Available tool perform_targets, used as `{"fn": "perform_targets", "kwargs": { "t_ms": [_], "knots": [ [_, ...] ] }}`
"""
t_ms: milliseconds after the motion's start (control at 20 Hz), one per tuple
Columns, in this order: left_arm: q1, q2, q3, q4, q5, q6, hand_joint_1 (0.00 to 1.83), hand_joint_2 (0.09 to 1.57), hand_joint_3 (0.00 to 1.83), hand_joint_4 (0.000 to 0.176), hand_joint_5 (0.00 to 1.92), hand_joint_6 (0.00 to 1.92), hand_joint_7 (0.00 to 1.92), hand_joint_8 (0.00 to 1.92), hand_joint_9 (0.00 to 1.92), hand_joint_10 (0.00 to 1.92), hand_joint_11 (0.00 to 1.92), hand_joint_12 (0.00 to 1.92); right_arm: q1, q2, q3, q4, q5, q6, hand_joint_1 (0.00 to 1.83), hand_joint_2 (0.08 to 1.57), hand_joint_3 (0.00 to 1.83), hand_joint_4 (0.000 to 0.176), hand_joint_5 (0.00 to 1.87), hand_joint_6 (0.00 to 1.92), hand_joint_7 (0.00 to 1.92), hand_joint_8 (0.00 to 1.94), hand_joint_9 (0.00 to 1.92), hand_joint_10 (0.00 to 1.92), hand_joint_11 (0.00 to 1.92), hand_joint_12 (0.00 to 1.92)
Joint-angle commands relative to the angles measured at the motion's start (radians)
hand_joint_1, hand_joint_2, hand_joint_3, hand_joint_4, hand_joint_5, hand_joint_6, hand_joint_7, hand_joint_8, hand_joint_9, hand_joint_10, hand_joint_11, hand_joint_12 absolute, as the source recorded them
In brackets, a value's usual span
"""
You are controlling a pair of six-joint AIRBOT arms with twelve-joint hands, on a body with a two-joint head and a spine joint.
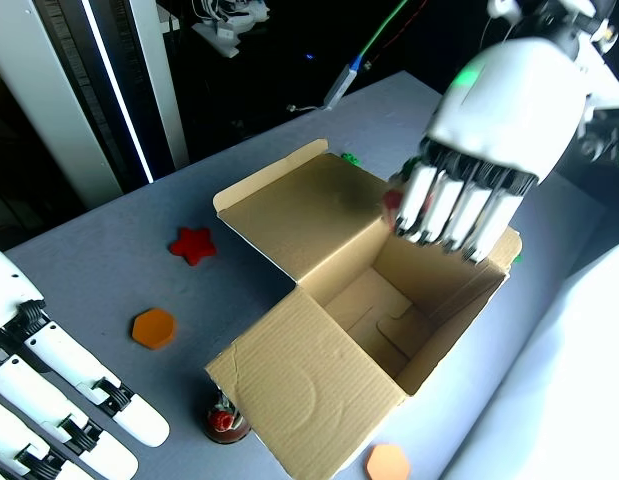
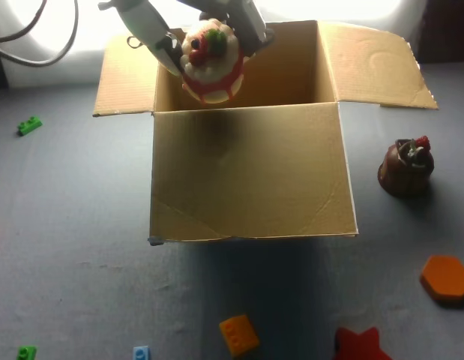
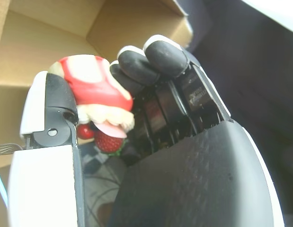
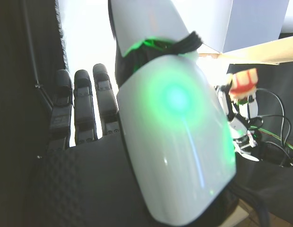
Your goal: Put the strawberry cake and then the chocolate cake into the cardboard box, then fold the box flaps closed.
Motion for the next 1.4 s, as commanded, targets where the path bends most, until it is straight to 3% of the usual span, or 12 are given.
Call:
{"fn": "perform_targets", "kwargs": {
  "t_ms": [0,200,350,400,450,500,600,800,1050,1150,1250,1350],
  "knots": [
    [-0.003,0.001,0.014,-0.063,0.051,0.008,1.19,1.23,0.0,0.0,0.76,1.17,0.81,1.48,0.72,1.49,0.62,1.78,0.012,0.013,0.002,-0.033,0.078,-0.006,1.24,1.01,0.0,0.0,0.01,0.0,0.12,0.0,0.1,0.0,0.0,0.42],
    [0.013,-0.044,0.075,-0.065,0.052,0.019,1.22,1.21,0.0,0.0,0.82,1.05,0.84,1.47,0.74,1.56,0.63,1.83,0.015,0.01,0.003,-0.033,0.078,-0.006,1.19,1.01,0.0,0.0,0.02,0.01,0.15,0.0,0.12,0.01,0.0,0.47],
    [0.025,-0.059,0.094,-0.062,0.059,0.025,1.19,1.23,0.0,0.0,0.77,1.15,0.8,1.5,0.71,1.52,0.6,1.81,0.015,0.007,0.003,-0.033,0.078,-0.005,1.21,1.02,0.0,0.0,0.03,0.01,0.14,0.0,0.1,0.0,0.0,0.41],
    [0.027,-0.06,0.094,-0.06,0.061,0.026,1.11,1.3,0.0,0.0,0.58,1.52,0.72,1.46,0.62,1.22,0.49,1.66,0.014,0.005,0.004,-0.033,0.078,0.003,1.24,1.01,0.0,0.0,0.06,0.01,0.14,0.01,0.11,0.01,0.0,0.41],
    [0.028,-0.061,0.094,-0.058,0.063,0.026,1.09,1.26,0.0,0.0,0.51,0.87,0.65,0.82,0.62,0.96,0.43,1.5,0.013,0.004,0.006,-0.033,0.078,0.021,1.23,1.02,0.0,0.0,0.06,0.01,0.14,0.01,0.11,0.01,0.0,0.41],
    [0.028,-0.062,0.094,-0.057,0.064,0.027,1.03,1.23,0.0,0.0,0.51,0.47,0.64,0.37,0.64,0.62,0.37,1.32,0.009,0.002,0.011,-0.033,0.078,0.045,1.19,1.04,0.01,0.0,0.06,0.01,0.15,0.01,0.12,0.01,0.0,0.42],
    [0.032,-0.064,0.093,-0.054,0.069,0.028,0.97,1.19,0.0,0.0,0.5,0.12,0.59,0.04,0.63,0.19,0.21,1.16,-0.003,-0.007,0.032,-0.033,0.078,0.119,1.17,1.04,0.01,0.0,0.05,0.0,0.14,0.0,0.11,0.0,0.0,0.37],
    [0.038,-0.057,0.081,-0.051,0.07,0.028,0.84,1.11,0.0,0.035,0.31,0.0,0.31,0.0,0.42,0.0,0.01,1.14,-0.048,-0.033,0.068,-0.016,0.077,0.159,1.14,1.03,0.0,0.0,0.04,0.0,0.13,0.0,0.1,0.0,0.0,0.39],
    [0.023,-0.013,0.065,-0.043,0.07,0.028,0.84,1.07,0.0,0.046,0.22,0.01,0.27,0.0,0.37,0.0,0.0,1.15,-0.13,-0.119,0.143,0.047,0.075,0.239,1.15,1.02,0.0,0.0,0.06,0.01,0.14,0.0,0.11,0.0,0.0,0.42],
    [0.005,0.023,0.059,-0.037,0.068,0.028,0.84,1.08,0.0,0.041,0.24,0.01,0.28,0.01,0.37,0.0,0.0,1.15,-0.154,-0.154,0.178,0.057,0.069,0.345,1.14,1.03,0.0,0.0,0.05,0.0,0.14,0.0,0.11,0.0,0.0,0.43],
    [-0.01,0.056,0.063,-0.035,0.068,0.025,0.83,1.09,0.0,0.034,0.23,0.01,0.29,0.0,0.39,0.01,0.0,1.15,-0.154,-0.198,0.21,0.099,0.068,0.347,1.14,1.03,0.0,0.0,0.06,0.0,0.15,0.0,0.12,0.0,0.0,0.47],
    [-0.022,0.084,0.078,-0.032,0.06,0.018,0.82,1.11,0.0,0.008,0.24,0.0,0.32,0.0,0.4,0.01,0.03,1.07,-0.155,-0.242,0.249,0.161,0.068,0.349,1.13,1.03,0.0,0.0,0.03,0.0,0.14,0.0,0.11,0.0,0.0,0.45]
  ]
}}
